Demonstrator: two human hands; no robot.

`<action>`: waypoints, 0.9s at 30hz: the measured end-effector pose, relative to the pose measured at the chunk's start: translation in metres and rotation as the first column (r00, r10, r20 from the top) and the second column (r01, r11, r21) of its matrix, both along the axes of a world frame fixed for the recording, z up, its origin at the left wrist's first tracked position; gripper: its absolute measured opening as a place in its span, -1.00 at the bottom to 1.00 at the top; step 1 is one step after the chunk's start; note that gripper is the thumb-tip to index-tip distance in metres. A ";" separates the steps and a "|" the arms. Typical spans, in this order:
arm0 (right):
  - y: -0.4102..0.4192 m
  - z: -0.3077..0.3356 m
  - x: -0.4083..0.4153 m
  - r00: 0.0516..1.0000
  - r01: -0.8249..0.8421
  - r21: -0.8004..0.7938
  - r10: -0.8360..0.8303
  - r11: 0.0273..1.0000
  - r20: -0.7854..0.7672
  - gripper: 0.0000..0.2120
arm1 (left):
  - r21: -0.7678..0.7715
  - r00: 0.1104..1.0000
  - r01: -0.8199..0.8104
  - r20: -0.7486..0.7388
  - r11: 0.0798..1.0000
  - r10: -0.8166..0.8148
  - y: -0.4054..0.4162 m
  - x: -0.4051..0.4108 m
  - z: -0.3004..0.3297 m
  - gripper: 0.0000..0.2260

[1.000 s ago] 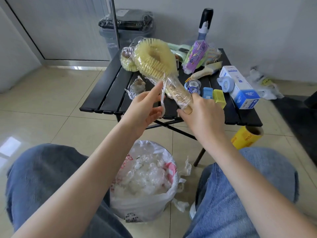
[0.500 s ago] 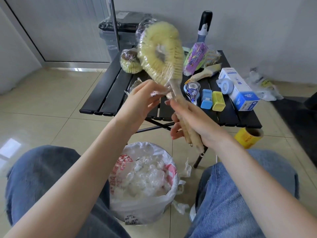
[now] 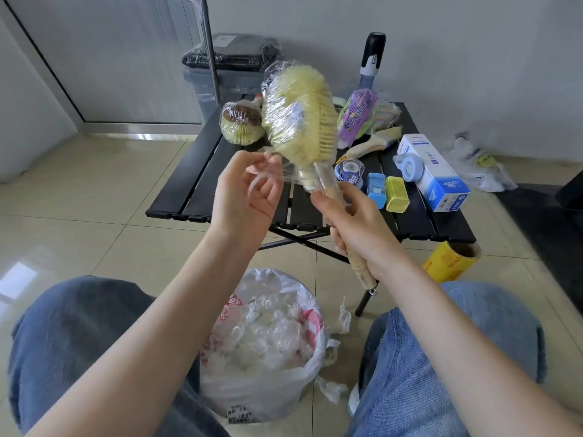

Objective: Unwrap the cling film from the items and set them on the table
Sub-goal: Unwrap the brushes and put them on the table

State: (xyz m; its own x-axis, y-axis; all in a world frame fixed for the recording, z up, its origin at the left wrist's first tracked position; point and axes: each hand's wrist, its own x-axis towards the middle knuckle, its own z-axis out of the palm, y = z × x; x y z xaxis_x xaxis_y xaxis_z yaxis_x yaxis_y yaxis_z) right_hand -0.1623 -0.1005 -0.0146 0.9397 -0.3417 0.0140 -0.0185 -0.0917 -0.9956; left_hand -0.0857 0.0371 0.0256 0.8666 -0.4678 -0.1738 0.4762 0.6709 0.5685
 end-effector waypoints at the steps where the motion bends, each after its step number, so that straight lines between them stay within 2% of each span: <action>1: -0.001 0.000 0.000 1.000 -0.003 -0.005 0.003 1.000 0.009 -0.85 | -0.014 0.997 0.042 -0.065 0.999 -0.043 0.001 0.002 0.003 -0.85; 2: -0.002 0.000 -0.002 1.000 0.002 -0.013 -0.002 1.000 0.014 -0.86 | 0.020 0.990 0.099 -0.106 0.995 -0.096 0.002 0.004 0.005 -0.80; 4: -0.004 0.000 -0.004 1.000 0.014 -0.027 -0.013 1.000 0.023 -0.91 | 0.182 0.972 0.226 -0.110 0.957 -0.209 0.004 0.012 0.007 -0.71; 7: -0.005 0.001 -0.008 0.999 0.027 -0.028 -0.026 0.999 0.042 -0.94 | 0.344 0.950 0.307 -0.048 0.887 -0.310 0.002 0.015 0.011 -0.76; 12: 0.000 -0.001 -0.013 0.998 0.035 -0.040 -0.032 0.999 0.061 -0.90 | 0.325 0.992 0.115 0.015 0.939 -0.126 -0.001 0.021 0.014 -0.75; 15: 0.002 -0.001 -0.013 0.997 0.040 -0.037 -0.037 0.999 0.061 -0.90 | 0.369 0.977 -0.087 0.212 0.925 0.007 -0.003 0.017 0.009 -0.77; 18: 0.001 0.002 -0.012 0.998 0.015 -0.007 -0.015 1.000 0.056 -0.87 | 0.310 0.932 -0.196 0.353 0.930 0.078 -0.004 0.009 0.011 -0.79; 20: 0.000 0.005 -0.012 0.999 0.005 0.004 -0.005 1.000 0.042 -0.85 | 0.227 0.938 -0.147 0.342 0.963 0.062 -0.002 0.009 0.014 -0.76; 22: 0.000 0.009 -0.012 0.999 -0.001 0.013 0.001 1.000 0.037 -0.85 | 0.161 0.967 -0.002 0.250 0.987 -0.038 0.002 0.011 0.016 -0.71; 24: 0.000 0.011 -0.012 0.999 -0.007 0.025 0.005 1.000 0.053 -0.88 | 0.214 0.973 0.143 0.146 0.966 -0.177 0.005 0.011 0.019 -0.71; 27: 0.001 0.010 -0.010 0.997 0.000 0.015 -0.001 1.000 0.073 -0.90 | 0.367 0.937 0.290 0.078 0.884 -0.340 0.005 0.010 0.025 -0.53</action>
